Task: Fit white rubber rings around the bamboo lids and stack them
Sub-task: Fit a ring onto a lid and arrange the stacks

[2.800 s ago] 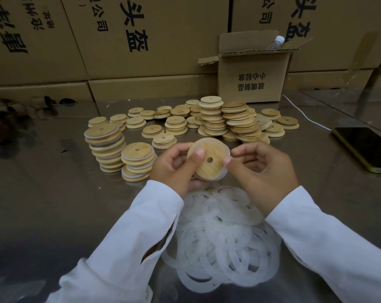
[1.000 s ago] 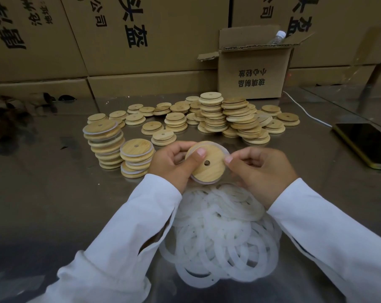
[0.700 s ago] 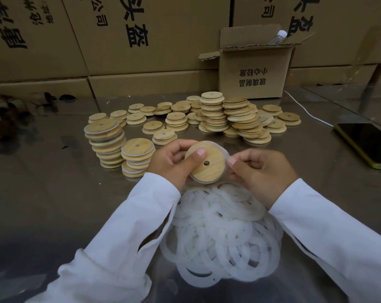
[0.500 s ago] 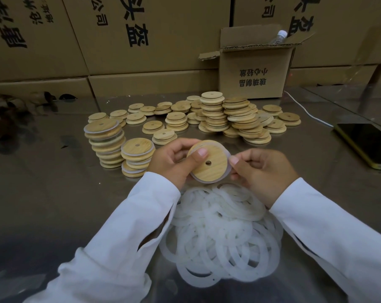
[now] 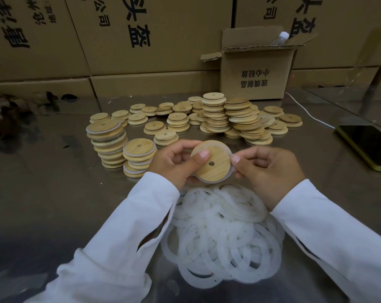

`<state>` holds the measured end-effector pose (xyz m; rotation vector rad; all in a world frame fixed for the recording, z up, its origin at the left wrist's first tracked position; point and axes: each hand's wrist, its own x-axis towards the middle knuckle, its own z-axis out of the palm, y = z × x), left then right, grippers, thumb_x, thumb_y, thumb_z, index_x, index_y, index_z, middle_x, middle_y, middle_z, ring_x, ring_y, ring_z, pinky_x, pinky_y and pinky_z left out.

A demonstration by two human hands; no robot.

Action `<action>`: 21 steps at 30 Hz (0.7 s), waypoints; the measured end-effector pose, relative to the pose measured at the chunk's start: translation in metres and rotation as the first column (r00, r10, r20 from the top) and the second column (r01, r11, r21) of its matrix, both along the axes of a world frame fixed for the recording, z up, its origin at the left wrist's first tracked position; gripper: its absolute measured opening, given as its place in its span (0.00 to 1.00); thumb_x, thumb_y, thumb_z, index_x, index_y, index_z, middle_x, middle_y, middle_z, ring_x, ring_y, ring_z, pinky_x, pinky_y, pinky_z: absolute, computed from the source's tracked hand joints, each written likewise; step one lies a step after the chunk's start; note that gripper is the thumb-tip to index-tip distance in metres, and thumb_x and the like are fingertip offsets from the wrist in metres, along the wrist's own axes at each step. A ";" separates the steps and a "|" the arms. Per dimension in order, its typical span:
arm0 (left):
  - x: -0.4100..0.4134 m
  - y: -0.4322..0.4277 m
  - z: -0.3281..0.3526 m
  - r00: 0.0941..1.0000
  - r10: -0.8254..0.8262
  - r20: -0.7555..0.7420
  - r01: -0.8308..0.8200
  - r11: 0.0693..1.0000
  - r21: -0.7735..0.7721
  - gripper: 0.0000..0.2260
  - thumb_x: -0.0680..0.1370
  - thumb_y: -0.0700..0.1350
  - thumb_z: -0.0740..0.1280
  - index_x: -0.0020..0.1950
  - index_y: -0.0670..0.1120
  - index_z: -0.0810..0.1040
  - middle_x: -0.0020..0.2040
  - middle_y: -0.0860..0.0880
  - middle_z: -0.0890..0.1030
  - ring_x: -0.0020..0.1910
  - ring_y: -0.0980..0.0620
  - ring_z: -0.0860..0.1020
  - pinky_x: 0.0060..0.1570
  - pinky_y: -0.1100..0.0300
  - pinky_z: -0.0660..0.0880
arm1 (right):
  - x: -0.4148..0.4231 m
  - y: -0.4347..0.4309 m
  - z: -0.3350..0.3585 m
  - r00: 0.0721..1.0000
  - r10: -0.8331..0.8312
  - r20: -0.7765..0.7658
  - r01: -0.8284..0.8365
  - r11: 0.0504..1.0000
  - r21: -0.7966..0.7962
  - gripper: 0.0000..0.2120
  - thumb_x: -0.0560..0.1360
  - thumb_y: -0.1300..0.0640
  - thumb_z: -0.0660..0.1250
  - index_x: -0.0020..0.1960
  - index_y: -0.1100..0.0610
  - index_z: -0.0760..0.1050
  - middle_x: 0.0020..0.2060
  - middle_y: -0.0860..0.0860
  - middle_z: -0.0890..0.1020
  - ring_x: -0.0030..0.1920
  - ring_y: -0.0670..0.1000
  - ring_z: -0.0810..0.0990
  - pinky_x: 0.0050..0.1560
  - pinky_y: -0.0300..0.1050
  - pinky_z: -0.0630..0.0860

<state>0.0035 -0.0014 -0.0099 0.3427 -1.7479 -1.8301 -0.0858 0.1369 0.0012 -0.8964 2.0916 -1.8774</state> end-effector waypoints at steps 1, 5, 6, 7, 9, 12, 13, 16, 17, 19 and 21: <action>0.000 0.000 0.000 1.000 0.000 0.000 0.000 1.000 0.009 0.12 0.62 0.47 0.71 0.44 0.49 0.80 0.35 0.49 0.83 0.37 0.52 0.83 0.32 0.57 0.80 | 0.000 0.000 0.000 1.000 -0.003 -0.010 0.002 1.000 -0.013 0.07 0.71 0.60 0.70 0.36 0.52 0.79 0.26 0.48 0.81 0.27 0.40 0.77 0.35 0.32 0.75; 0.000 0.000 0.000 1.000 0.024 0.000 -0.024 0.999 0.024 0.10 0.64 0.46 0.70 0.45 0.48 0.80 0.35 0.50 0.84 0.36 0.52 0.83 0.33 0.57 0.80 | 0.003 -0.001 0.002 0.997 0.004 -0.080 -0.007 0.999 -0.040 0.08 0.71 0.62 0.69 0.36 0.52 0.78 0.26 0.45 0.80 0.29 0.40 0.77 0.35 0.30 0.75; 0.000 0.000 0.001 1.000 0.030 -0.002 -0.030 0.999 0.021 0.08 0.66 0.44 0.70 0.44 0.48 0.80 0.34 0.50 0.84 0.36 0.52 0.83 0.32 0.57 0.80 | 0.004 -0.001 0.002 0.994 0.001 -0.112 -0.004 1.000 -0.025 0.08 0.72 0.62 0.69 0.36 0.52 0.78 0.27 0.45 0.80 0.31 0.42 0.78 0.37 0.33 0.76; 0.000 -0.001 0.001 0.999 0.037 -0.004 -0.037 0.999 0.018 0.06 0.68 0.42 0.70 0.44 0.48 0.80 0.34 0.50 0.83 0.36 0.52 0.83 0.31 0.58 0.80 | 0.004 -0.001 0.002 0.991 -0.003 -0.137 0.002 1.000 -0.006 0.08 0.72 0.61 0.69 0.36 0.51 0.77 0.29 0.46 0.81 0.33 0.44 0.79 0.39 0.36 0.77; 0.001 -0.001 0.001 0.998 0.057 -0.005 -0.057 0.998 -0.003 0.04 0.71 0.40 0.70 0.44 0.48 0.80 0.34 0.49 0.83 0.36 0.52 0.82 0.32 0.58 0.80 | 0.005 -0.001 0.001 0.988 -0.014 -0.155 0.017 1.000 0.015 0.08 0.72 0.61 0.69 0.36 0.51 0.77 0.31 0.47 0.81 0.35 0.47 0.80 0.41 0.38 0.77; 0.001 0.000 0.002 0.998 0.060 -0.006 -0.060 0.998 -0.029 0.05 0.70 0.42 0.70 0.44 0.48 0.81 0.35 0.48 0.82 0.36 0.51 0.82 0.33 0.56 0.80 | 0.005 -0.001 0.002 0.988 -0.023 -0.156 0.026 1.000 0.013 0.08 0.72 0.61 0.69 0.36 0.51 0.78 0.30 0.46 0.81 0.33 0.43 0.79 0.39 0.35 0.77; 0.002 0.000 0.002 0.999 0.052 -0.008 -0.052 0.998 -0.029 0.06 0.68 0.43 0.71 0.44 0.48 0.81 0.34 0.48 0.82 0.36 0.51 0.82 0.33 0.56 0.80 | 0.005 0.000 0.002 0.989 -0.019 -0.149 0.020 1.000 0.003 0.08 0.72 0.61 0.69 0.36 0.51 0.78 0.29 0.45 0.81 0.32 0.41 0.78 0.37 0.33 0.76; 0.003 0.001 0.003 1.000 0.010 -0.015 -0.010 1.000 -0.004 0.11 0.64 0.46 0.70 0.44 0.47 0.81 0.34 0.48 0.82 0.36 0.51 0.82 0.33 0.56 0.80 | 0.004 0.001 0.004 0.996 0.018 -0.082 -0.023 0.998 -0.064 0.09 0.71 0.63 0.69 0.35 0.52 0.78 0.25 0.44 0.80 0.27 0.39 0.77 0.33 0.29 0.73; 0.003 0.001 0.003 1.000 -0.005 -0.017 0.005 1.000 0.015 0.11 0.64 0.46 0.70 0.45 0.46 0.81 0.35 0.48 0.83 0.36 0.51 0.82 0.32 0.57 0.80 | 0.004 0.001 0.005 0.998 0.028 -0.065 -0.033 0.996 -0.082 0.10 0.71 0.63 0.69 0.34 0.51 0.78 0.25 0.44 0.81 0.26 0.40 0.76 0.32 0.29 0.73; 0.003 0.003 0.004 1.000 -0.021 -0.020 0.022 0.999 0.045 0.12 0.64 0.46 0.69 0.45 0.45 0.80 0.35 0.48 0.83 0.36 0.51 0.82 0.32 0.58 0.79 | 0.003 0.002 0.006 0.998 0.034 -0.049 -0.039 0.994 -0.106 0.11 0.71 0.62 0.70 0.33 0.49 0.79 0.26 0.46 0.81 0.26 0.41 0.75 0.30 0.30 0.73; 0.002 0.005 0.005 1.000 -0.015 -0.024 0.016 0.997 0.070 0.12 0.64 0.46 0.70 0.45 0.45 0.80 0.35 0.47 0.83 0.36 0.51 0.83 0.31 0.59 0.79 | 0.001 0.002 0.007 0.999 0.033 -0.042 -0.037 0.993 -0.116 0.11 0.70 0.62 0.70 0.33 0.48 0.80 0.28 0.46 0.82 0.27 0.43 0.76 0.30 0.31 0.74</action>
